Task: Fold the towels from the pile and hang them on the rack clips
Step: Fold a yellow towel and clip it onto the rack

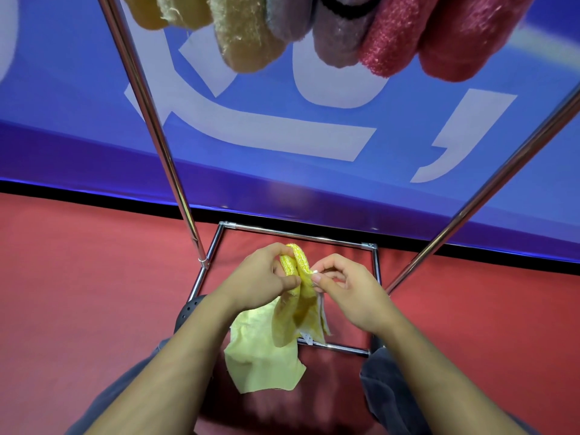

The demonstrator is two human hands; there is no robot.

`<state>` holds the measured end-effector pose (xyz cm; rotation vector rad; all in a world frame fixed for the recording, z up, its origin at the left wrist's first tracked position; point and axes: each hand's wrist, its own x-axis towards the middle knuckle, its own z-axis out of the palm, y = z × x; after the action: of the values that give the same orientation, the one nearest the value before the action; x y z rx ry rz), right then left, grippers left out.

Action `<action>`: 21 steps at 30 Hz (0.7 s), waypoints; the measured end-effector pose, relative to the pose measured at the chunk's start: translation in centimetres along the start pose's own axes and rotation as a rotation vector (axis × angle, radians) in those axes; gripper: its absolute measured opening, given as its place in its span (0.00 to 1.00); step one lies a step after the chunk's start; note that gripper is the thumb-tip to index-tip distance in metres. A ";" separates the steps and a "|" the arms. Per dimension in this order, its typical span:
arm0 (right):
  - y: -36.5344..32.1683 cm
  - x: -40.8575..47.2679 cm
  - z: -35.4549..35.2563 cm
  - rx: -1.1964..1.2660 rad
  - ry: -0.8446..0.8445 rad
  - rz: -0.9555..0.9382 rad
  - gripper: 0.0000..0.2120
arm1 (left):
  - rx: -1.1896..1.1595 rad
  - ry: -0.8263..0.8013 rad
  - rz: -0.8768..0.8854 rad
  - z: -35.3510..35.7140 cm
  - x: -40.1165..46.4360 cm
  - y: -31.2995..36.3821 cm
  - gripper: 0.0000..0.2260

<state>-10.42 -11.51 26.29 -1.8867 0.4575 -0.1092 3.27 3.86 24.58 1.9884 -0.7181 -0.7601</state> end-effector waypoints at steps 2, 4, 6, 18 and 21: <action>0.1 0.0 0.0 -0.003 -0.014 0.001 0.03 | -0.006 -0.014 -0.003 0.0 -0.1 0.2 0.22; 0.2 -0.1 0.1 -0.013 -0.024 -0.004 0.03 | -0.016 -0.034 -0.007 0.0 -0.3 0.5 0.22; 0.2 -0.1 0.2 -0.008 -0.032 -0.009 0.02 | -0.038 -0.053 -0.023 0.0 -0.5 0.8 0.23; 0.8 0.0 0.4 0.049 -0.007 -0.037 0.09 | -0.399 -0.094 -0.149 -0.1 -1.3 1.8 0.28; 0.8 0.0 0.5 0.017 0.027 -0.027 0.15 | -0.551 -0.101 -0.164 0.0 -1.5 1.8 0.25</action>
<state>-10.50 -11.26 25.41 -1.8770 0.4486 -0.1564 1.96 4.13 26.54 1.5224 -0.3495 -1.0354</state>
